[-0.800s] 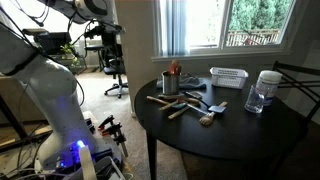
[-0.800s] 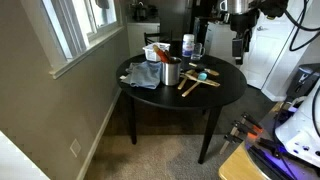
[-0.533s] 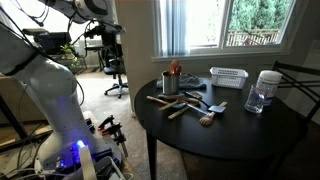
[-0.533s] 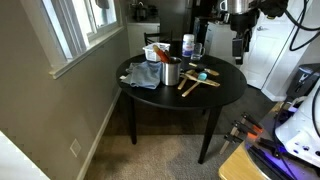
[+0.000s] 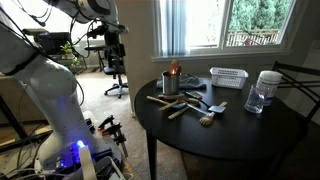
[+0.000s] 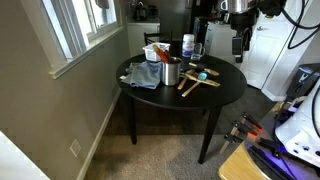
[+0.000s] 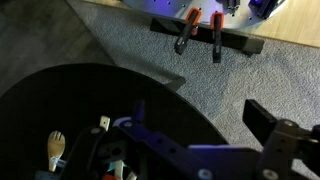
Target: Remove a wooden ladle from the silver tin and put it on the table
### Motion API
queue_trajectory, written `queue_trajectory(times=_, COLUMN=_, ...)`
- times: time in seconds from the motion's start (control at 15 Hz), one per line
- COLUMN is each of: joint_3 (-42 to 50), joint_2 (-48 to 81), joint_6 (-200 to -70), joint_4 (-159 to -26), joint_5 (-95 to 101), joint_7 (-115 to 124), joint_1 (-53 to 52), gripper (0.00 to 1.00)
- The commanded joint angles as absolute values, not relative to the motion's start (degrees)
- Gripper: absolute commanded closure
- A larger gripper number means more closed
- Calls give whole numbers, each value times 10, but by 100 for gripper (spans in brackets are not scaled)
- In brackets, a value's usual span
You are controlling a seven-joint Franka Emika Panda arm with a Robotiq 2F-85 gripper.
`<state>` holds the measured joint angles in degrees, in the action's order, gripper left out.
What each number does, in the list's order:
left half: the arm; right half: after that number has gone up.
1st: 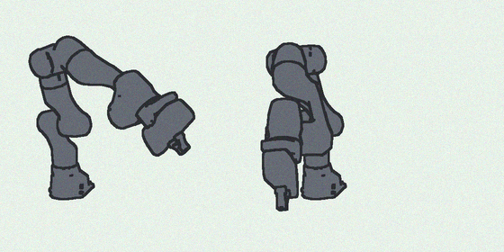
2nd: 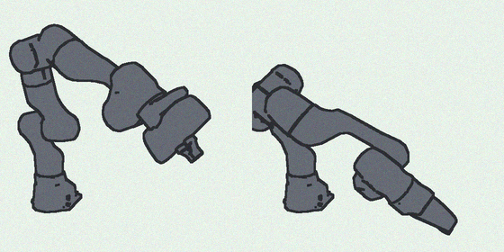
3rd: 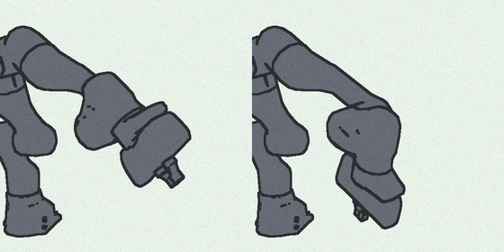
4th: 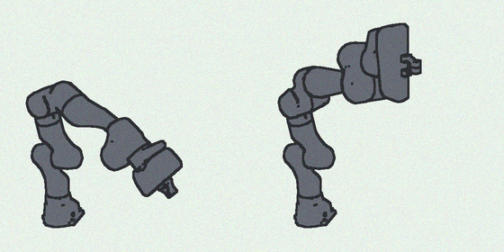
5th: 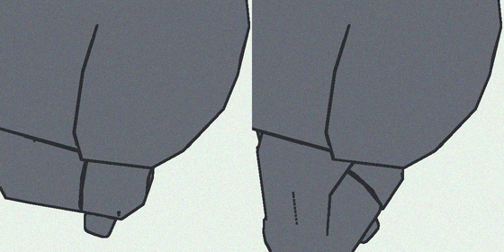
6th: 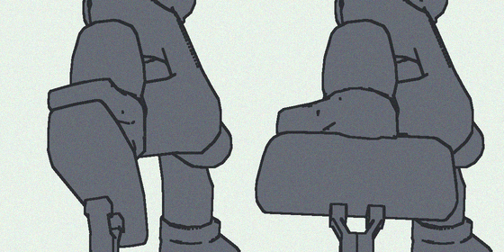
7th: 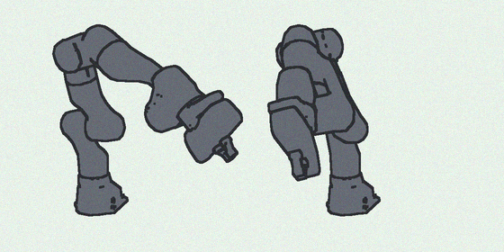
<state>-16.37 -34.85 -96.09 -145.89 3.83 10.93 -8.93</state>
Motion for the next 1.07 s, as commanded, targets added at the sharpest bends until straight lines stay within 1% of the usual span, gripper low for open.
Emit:
queue_trajectory(times=0.0, joint_3=-135, joint_2=-336, joint_6=-981, joint_4=-1460, joint_5=67, joint_7=107, joint_1=-76, gripper=14)
queue_trajectory(times=0.07, joint_3=-126, joint_2=-332, joint_6=-985, joint_4=-1457, joint_5=73, joint_7=104, joint_1=-72, gripper=26)
queue_trajectory(times=0.13, joint_3=-120, joint_2=-329, joint_6=-992, joint_4=-1457, joint_5=78, joint_7=104, joint_1=-69, gripper=32)
queue_trajectory(times=0.33, joint_3=-103, joint_2=-319, joint_6=-1012, joint_4=-1450, joint_5=96, joint_7=102, joint_1=-59, gripper=53)
queue_trajectory(times=0.67, joint_3=-82, joint_2=-286, joint_6=-1034, joint_4=-1413, joint_5=127, joint_7=97, joint_1=-39, gripper=85)
queue_trajectory(times=0.8, joint_3=-76, joint_2=-260, joint_6=-1036, joint_4=-1383, joint_5=143, joint_7=100, joint_1=-28, gripper=96)
queue_trajectory(times=0.93, joint_3=-72, joint_2=-233, joint_6=-1035, joint_4=-1352, joint_5=155, joint_7=102, joint_1=-21, gripper=100)
queue_trajectory(times=1.0, joint_3=-72, joint_2=-218, joint_6=-1034, joint_4=-1334, joint_5=162, joint_7=103, joint_1=-18, gripper=100)
